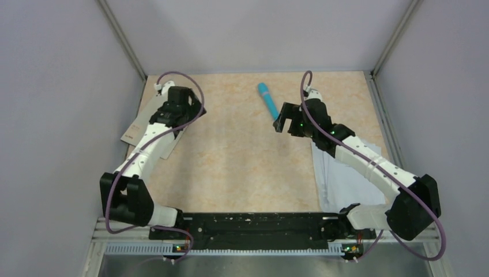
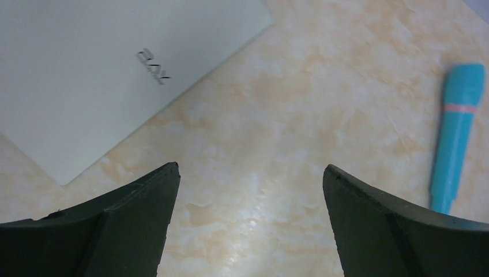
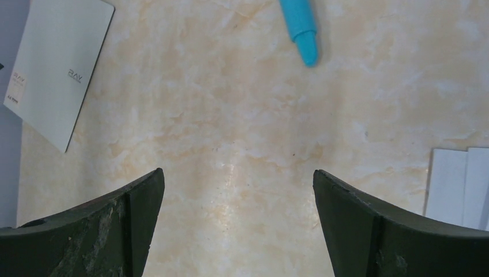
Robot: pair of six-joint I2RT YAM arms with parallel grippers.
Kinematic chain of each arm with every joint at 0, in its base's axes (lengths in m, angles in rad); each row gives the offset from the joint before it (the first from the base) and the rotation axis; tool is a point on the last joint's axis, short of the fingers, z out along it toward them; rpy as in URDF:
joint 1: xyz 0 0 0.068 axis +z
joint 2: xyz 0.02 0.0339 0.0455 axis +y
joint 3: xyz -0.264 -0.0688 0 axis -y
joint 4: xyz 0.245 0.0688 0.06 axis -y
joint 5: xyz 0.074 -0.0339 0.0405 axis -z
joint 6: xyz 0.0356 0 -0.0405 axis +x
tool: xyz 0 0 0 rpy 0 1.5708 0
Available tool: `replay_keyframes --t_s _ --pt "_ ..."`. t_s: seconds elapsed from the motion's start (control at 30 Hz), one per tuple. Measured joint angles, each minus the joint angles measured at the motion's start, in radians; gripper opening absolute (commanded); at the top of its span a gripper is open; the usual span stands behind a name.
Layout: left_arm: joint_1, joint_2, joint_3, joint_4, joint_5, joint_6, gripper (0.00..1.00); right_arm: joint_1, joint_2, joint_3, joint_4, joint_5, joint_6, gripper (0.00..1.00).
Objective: Put the files into the folder
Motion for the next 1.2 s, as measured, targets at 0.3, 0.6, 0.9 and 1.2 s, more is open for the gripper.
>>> replay_keyframes --t_s 0.3,0.6,0.9,1.2 --pt "0.306 -0.015 -0.267 0.219 -0.051 -0.127 0.96 0.0 0.096 -0.001 0.048 -0.161 0.006 0.99" --pt "0.574 -0.038 -0.52 0.56 0.014 -0.192 0.94 0.0 0.096 -0.015 0.068 -0.224 0.006 0.99" --pt "0.789 -0.012 -0.639 0.833 0.171 -0.236 0.94 0.0 0.111 -0.015 0.078 -0.262 0.007 0.99" --pt "0.872 0.127 -0.639 0.999 0.307 -0.273 0.93 0.0 0.143 -0.015 0.076 -0.283 0.005 0.99"
